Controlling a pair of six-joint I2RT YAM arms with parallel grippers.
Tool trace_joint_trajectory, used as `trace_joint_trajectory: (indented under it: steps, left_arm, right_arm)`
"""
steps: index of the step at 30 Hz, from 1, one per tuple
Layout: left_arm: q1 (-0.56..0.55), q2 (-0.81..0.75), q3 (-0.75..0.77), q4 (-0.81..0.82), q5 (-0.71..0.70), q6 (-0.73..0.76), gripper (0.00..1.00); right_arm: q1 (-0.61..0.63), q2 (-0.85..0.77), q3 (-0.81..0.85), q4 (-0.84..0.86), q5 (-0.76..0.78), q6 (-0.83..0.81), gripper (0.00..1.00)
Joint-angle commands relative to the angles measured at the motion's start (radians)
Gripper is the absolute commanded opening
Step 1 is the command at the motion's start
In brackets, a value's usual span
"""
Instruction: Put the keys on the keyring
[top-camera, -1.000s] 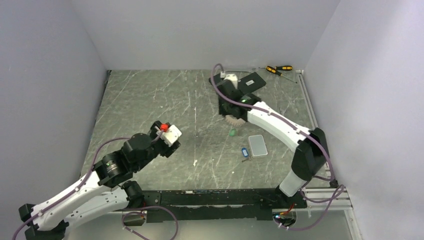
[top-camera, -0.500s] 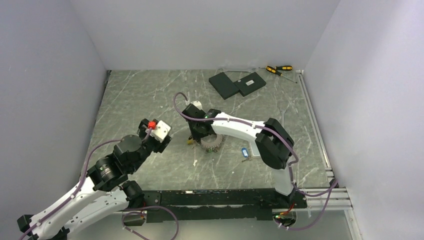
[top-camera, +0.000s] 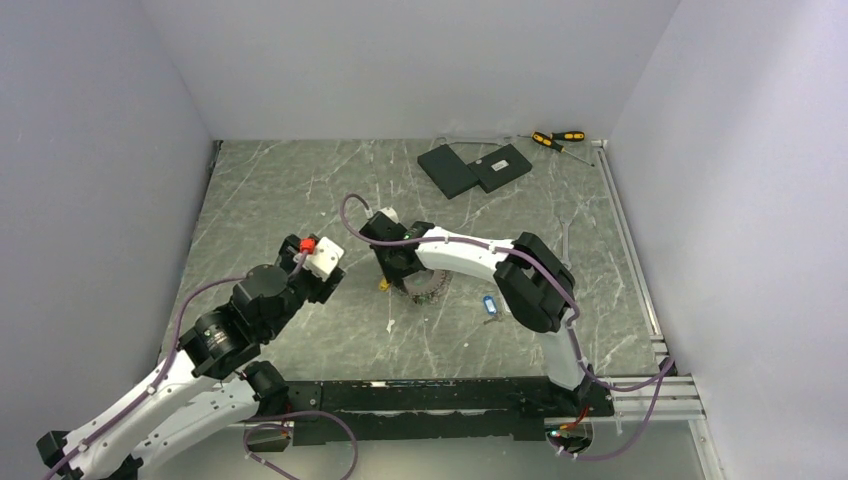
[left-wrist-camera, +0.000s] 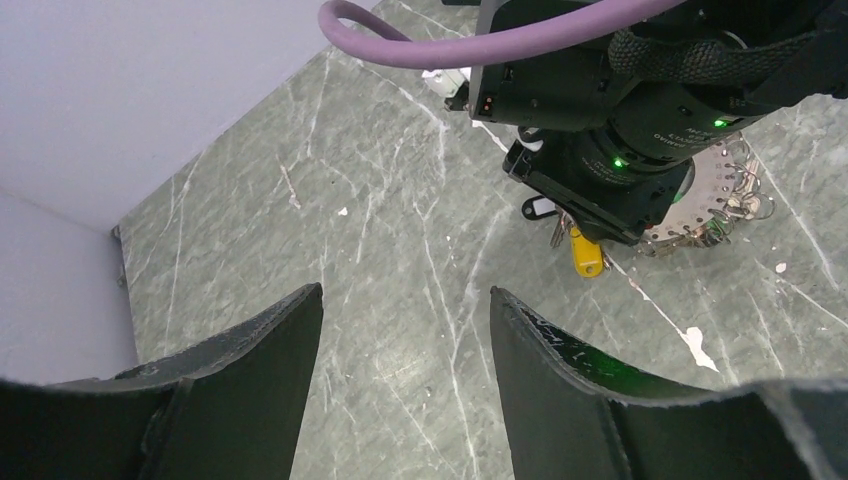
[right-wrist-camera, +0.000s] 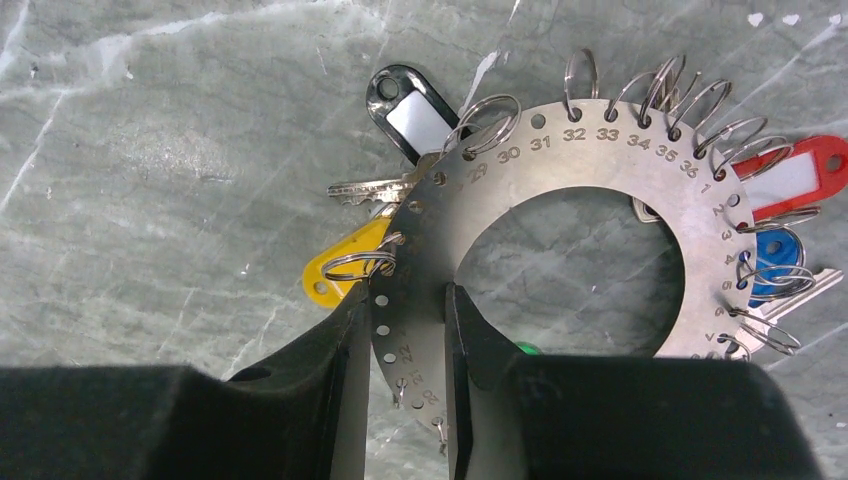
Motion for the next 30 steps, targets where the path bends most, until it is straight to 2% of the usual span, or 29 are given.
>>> trace_joint_trajectory:
  steps: [1,14,26,30]
  left_arm:
    - [0.014,0.015,0.001,0.047,0.029,0.002,0.67]
    - [0.044,0.050,0.001,0.053,0.054,0.004,0.67]
    - [0.087,0.076,0.004,0.060,0.089,0.000,0.66]
    - [0.096,0.081,0.005,0.061,0.098,-0.001,0.66]
  right_arm:
    - [-0.007,0.028,0.018,0.044,-0.038,-0.040,0.00]
    - [-0.028,0.073,0.029,0.053,-0.102,-0.074,0.04]
    - [-0.031,0.051,0.016,0.066,-0.162,-0.093,0.05]
    - [-0.027,0.035,0.004,0.080,-0.209,-0.088,0.09]
